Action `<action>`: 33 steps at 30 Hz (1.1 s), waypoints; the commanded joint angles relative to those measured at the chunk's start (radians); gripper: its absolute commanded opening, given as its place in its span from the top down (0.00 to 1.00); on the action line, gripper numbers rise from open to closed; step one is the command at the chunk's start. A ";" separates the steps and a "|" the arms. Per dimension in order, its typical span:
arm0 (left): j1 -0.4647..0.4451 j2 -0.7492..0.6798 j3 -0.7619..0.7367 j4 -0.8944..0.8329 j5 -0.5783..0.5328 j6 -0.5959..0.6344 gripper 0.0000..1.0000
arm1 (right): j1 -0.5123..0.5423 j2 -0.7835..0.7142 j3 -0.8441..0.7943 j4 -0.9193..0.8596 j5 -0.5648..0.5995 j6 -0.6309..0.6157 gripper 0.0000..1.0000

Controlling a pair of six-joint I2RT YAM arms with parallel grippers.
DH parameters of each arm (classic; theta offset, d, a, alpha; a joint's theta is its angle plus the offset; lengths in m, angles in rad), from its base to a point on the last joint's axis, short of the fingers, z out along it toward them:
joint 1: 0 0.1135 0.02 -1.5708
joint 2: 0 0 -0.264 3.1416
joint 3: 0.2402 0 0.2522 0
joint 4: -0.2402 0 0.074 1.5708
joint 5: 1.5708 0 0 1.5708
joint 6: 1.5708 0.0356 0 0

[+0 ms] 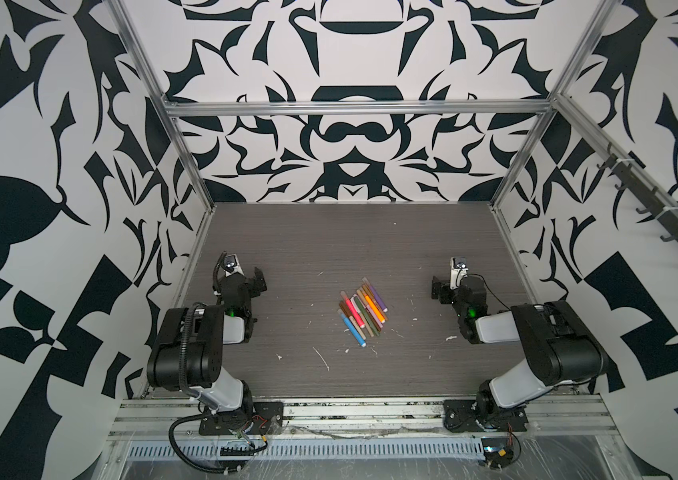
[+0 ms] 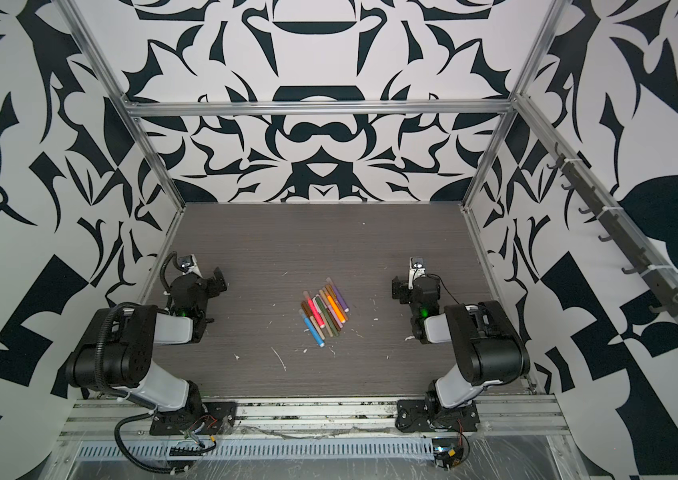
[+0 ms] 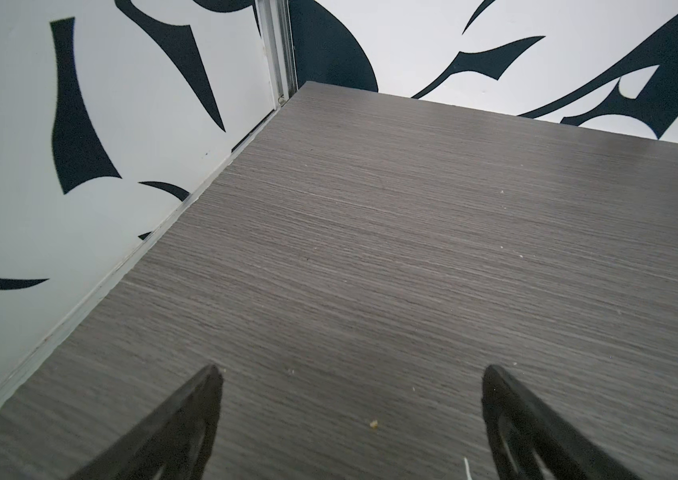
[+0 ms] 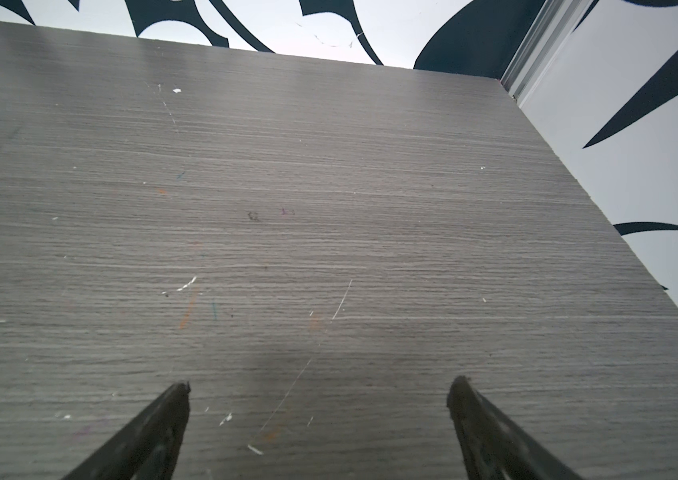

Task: Open the pen caps
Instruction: 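Move the right gripper over the markers while the left arm reaches forward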

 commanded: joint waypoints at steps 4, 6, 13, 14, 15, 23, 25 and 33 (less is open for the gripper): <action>-0.003 -0.007 0.008 0.018 0.008 -0.004 0.01 | -0.001 -0.018 0.025 0.021 0.096 0.027 0.00; -0.049 -0.062 -0.014 0.041 -0.053 0.028 0.01 | 0.016 -0.033 0.015 0.045 0.204 0.053 0.00; -0.365 -0.507 0.119 -0.362 -0.212 0.038 0.01 | 0.134 -0.382 0.301 -0.693 0.417 0.406 0.00; -0.396 -0.541 0.142 -0.418 -0.208 -0.014 0.01 | 0.121 -0.404 0.319 -0.724 0.317 0.442 0.00; -0.429 -0.559 0.164 -0.469 -0.202 -0.051 0.01 | 0.118 -0.415 0.331 -0.738 0.240 0.478 0.00; -0.718 -0.539 0.192 -0.797 -0.212 -0.410 0.01 | 0.354 -0.233 0.612 -1.196 -0.157 0.385 0.24; -0.751 -0.553 0.189 -0.881 -0.249 -0.441 0.01 | 0.428 -0.178 0.651 -1.297 -0.177 0.367 0.27; -0.767 -0.673 0.120 -0.915 -0.294 -0.447 0.01 | 0.607 -0.084 0.622 -1.309 -0.213 0.380 0.47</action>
